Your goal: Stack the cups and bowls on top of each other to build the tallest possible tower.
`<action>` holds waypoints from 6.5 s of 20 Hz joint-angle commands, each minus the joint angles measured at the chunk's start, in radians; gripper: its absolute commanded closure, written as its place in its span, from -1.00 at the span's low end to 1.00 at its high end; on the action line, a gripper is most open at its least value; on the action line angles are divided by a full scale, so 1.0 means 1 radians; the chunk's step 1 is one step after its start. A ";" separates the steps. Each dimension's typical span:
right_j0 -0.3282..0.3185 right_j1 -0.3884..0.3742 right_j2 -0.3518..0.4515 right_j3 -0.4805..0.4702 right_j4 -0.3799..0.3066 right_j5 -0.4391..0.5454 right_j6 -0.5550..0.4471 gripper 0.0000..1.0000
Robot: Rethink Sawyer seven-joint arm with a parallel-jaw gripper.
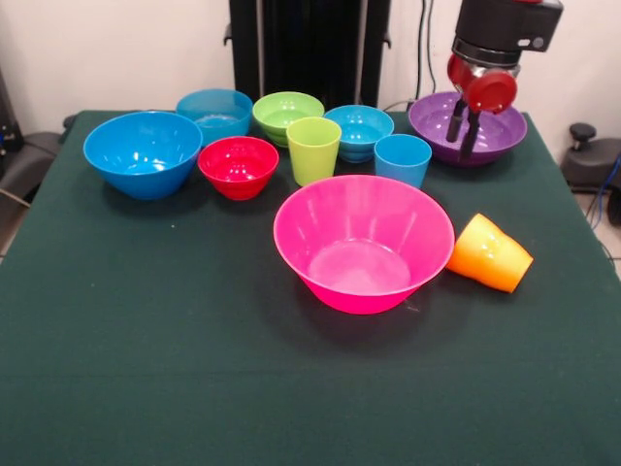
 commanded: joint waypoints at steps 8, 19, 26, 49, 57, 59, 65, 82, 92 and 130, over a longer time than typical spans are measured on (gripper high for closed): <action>-0.073 -0.015 0.076 0.141 -0.102 -0.028 -0.202 -1.00; -0.179 -0.109 0.138 0.221 -0.149 0.013 -0.252 -1.00; -0.125 -0.038 0.111 0.159 -0.173 -0.011 -0.178 -1.00; 0.019 0.138 -0.023 0.038 -0.158 -0.102 -0.086 -1.00; 0.029 0.199 -0.054 0.000 -0.159 -0.143 -0.084 -1.00; 0.032 0.213 -0.057 -0.011 -0.155 -0.152 -0.084 -1.00; 0.045 0.242 -0.066 -0.040 -0.135 -0.167 -0.080 -1.00; -0.057 -0.042 0.090 0.194 -0.083 -0.025 -0.178 -1.00; -0.097 -0.106 0.139 0.216 -0.077 0.038 -0.195 -1.00; -0.112 0.052 0.064 0.054 -0.152 -0.035 -0.159 -1.00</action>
